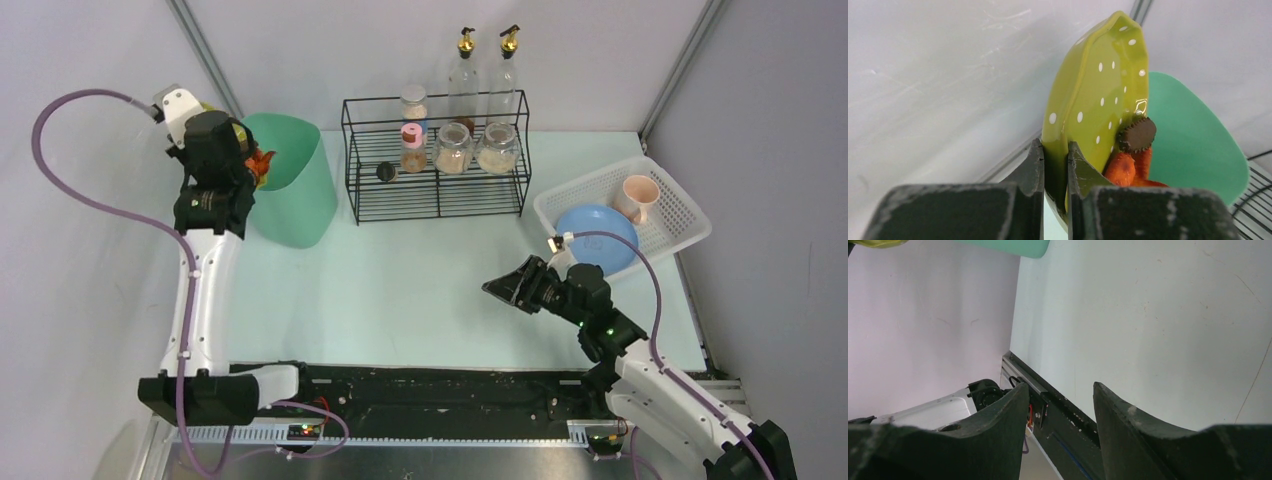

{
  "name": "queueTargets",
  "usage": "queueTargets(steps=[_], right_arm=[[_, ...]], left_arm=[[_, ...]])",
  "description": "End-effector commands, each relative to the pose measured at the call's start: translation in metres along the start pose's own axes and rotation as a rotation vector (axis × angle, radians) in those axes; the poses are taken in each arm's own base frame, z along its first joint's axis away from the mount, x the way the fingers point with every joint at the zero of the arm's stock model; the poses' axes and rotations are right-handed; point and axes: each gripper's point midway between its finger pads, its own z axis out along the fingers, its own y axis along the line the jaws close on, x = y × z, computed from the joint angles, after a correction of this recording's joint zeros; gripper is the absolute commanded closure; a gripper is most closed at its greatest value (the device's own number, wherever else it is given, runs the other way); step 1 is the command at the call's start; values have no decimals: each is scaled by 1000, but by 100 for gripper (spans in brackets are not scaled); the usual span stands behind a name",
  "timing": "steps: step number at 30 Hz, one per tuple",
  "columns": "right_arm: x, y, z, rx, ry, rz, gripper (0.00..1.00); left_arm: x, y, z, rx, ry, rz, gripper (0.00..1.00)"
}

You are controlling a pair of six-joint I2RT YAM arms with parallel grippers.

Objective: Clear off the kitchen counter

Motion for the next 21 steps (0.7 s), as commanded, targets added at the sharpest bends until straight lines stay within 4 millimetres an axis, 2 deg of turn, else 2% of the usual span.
queueTargets(steps=[1, 3, 4, 5, 9, 15, 21], right_arm=[[1, 8, -2, -42, -1, -14, 45], [1, 8, -2, -42, 1, -15, 45], [1, 8, -2, -41, 2, -14, 45], [1, 8, -3, -43, 0, -16, 45], [2, 7, -5, -39, 1, -16, 45], [3, 6, -8, -33, 0, -22, 45], [3, 7, -8, -39, 6, -20, 45]], left_arm=[[-92, 7, -22, -93, -279, -121, 100], [-95, -10, -31, -94, -310, -50, 100], [-98, -11, -33, -130, -342, -13, 100], [-96, -23, -38, -110, -349, 9, 100], [-89, -47, -40, -120, -352, 101, 100], [-82, -69, -38, -143, -359, 221, 100], [-80, -79, -40, -154, -369, 252, 100]])
